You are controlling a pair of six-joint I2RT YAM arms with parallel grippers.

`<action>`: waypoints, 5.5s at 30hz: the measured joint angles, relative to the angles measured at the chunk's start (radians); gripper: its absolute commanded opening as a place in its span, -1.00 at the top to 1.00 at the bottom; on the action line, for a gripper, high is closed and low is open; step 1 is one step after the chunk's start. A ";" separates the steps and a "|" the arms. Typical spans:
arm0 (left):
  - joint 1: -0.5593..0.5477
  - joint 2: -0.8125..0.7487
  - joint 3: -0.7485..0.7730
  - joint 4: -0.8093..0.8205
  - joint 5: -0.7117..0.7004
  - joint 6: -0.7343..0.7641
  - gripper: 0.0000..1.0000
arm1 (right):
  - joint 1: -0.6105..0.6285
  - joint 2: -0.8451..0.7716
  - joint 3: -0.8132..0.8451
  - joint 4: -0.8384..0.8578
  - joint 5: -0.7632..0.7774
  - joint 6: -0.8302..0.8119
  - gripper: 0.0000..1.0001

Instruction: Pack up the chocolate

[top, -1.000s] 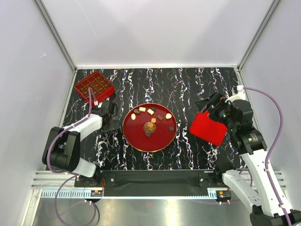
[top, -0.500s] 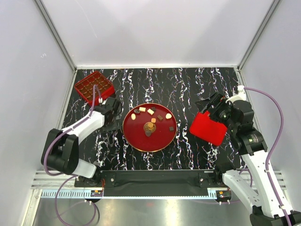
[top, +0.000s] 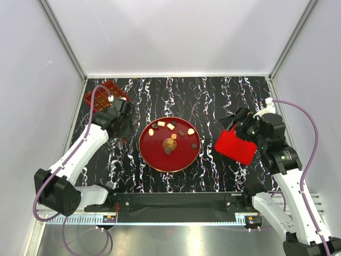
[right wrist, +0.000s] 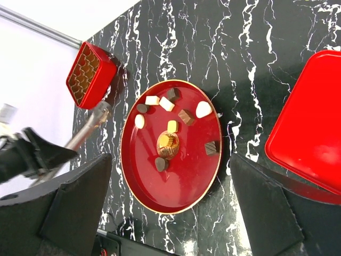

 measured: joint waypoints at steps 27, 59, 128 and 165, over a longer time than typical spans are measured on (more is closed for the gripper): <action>-0.436 -0.059 0.124 -0.039 0.063 0.058 0.10 | 0.000 0.002 0.092 -0.199 0.102 -0.104 -0.98; -0.680 -0.098 -0.141 0.014 -0.061 -0.103 -0.04 | 0.000 -0.041 0.092 -0.237 0.144 -0.130 -0.99; 0.348 0.728 0.824 0.044 -0.003 0.267 0.24 | 0.000 -0.085 -0.028 -0.125 0.056 -0.113 -1.00; 0.285 0.563 0.702 0.081 -0.016 0.330 -0.03 | 0.000 -0.055 -0.018 -0.119 0.092 -0.149 -1.00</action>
